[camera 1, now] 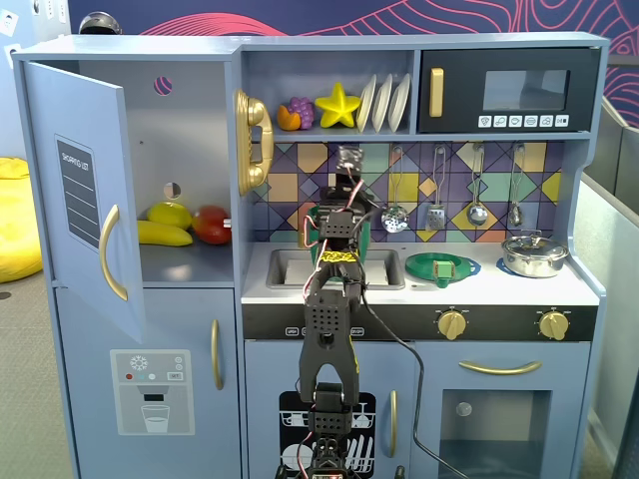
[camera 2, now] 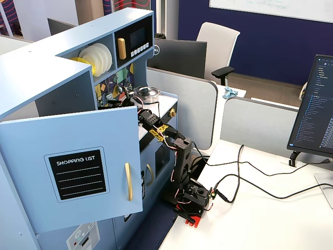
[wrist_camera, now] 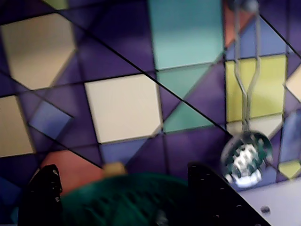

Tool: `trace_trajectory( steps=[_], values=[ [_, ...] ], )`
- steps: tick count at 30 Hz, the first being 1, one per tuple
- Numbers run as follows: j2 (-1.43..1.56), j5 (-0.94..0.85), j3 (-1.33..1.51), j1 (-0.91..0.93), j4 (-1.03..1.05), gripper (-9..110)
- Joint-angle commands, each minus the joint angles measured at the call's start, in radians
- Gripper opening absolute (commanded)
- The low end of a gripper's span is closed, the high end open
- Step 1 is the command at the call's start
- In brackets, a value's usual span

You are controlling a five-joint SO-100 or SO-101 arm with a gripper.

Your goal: Pick up the green pineapple from the left cabinet and place it in the green recipient

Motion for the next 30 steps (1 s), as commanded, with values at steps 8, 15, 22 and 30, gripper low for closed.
trace_trajectory(
  steps=[8,15,22,30],
  values=[
    [0.790,-0.106,0.474,-0.100,0.299,24],
    [1.238,-0.046,1.098,-0.055,0.492,20],
    [1.345,0.002,1.554,-0.025,0.549,16],
    [1.505,0.017,1.787,-0.037,0.813,11]
  ],
)
